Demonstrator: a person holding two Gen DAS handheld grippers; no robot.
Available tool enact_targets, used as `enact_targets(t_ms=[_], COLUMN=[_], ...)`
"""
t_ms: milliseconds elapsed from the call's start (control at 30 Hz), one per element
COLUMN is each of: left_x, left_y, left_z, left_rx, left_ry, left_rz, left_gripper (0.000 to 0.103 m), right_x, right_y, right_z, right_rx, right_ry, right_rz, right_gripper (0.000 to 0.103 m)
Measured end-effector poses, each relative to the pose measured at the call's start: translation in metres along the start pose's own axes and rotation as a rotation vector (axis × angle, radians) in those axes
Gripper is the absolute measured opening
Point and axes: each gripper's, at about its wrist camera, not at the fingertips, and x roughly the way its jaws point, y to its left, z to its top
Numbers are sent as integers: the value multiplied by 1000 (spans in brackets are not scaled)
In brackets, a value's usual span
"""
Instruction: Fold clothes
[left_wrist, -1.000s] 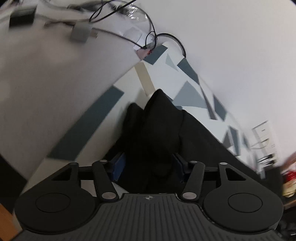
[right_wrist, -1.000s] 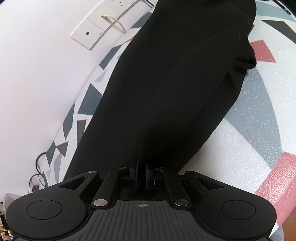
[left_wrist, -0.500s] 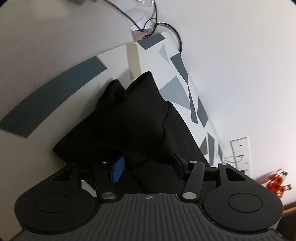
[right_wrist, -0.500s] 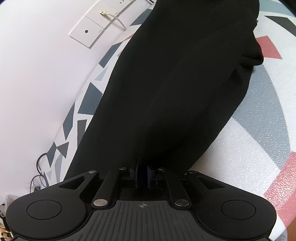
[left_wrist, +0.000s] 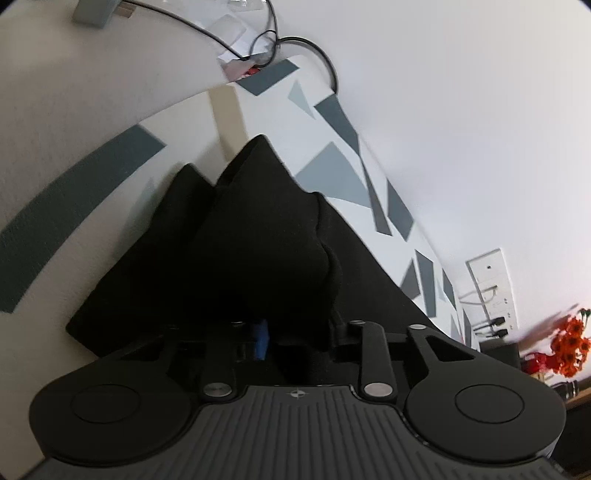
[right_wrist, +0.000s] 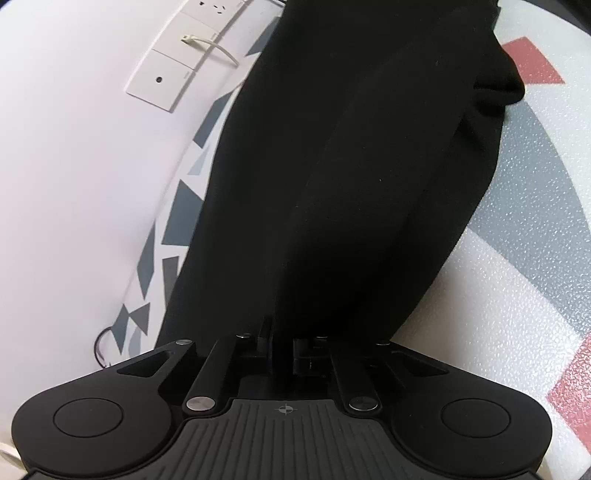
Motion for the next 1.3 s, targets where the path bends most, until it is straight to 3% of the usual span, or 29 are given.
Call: enact_targets(t_ms=[167, 333, 467, 533, 633, 667, 700, 800, 933, 1000, 1100, 1200, 1300], left_x=[-31, -66, -28, -17, -24, -28, -29, -25, -44, -50, -51, -61, -69], left_y=[-45, -53, -2, 2, -22, -26, -27, -17, 8, 12, 16, 4, -5], left_z=[-6, -28, -33, -36, -36, -35, -33, -26, -23, -18, -10, -10, -7], left_rx=[193, 254, 110, 130, 231, 239, 234, 167, 85, 102, 110, 179, 236], left_ry=[-94, -184, -71, -46, -81, -86, -88, -46, -102, -128, -126, -210, -265], left_rz=[-31, -64, 82, 133, 171, 174, 181, 249, 122, 142, 116, 197, 190], left_gripper=[27, 27, 27, 26, 28, 30, 38, 77, 77, 77, 77, 77, 87], right_x=[-17, -36, -24, -15, -14, -15, -16, -16, -15, -16, -14, -12, -13], right_y=[12, 20, 9, 3, -1, -1, 1, 2, 0, 0, 0, -1, 2], right_z=[6, 13, 3, -3, -8, -8, -7, -4, -4, -5, -5, -5, -7], right_rx=[-31, -83, -121, -125, -113, -118, -127, -127, -97, -100, -87, -67, -72], right_ry=[-15, -5, 53, 73, 71, 71, 74, 79, 80, 72, 74, 78, 74], right_rz=[65, 107, 22, -17, -21, -19, -19, -22, -16, -14, -11, -12, -14], right_gripper=[6, 6, 6, 5, 5, 5, 5, 6, 7, 8, 8, 9, 9])
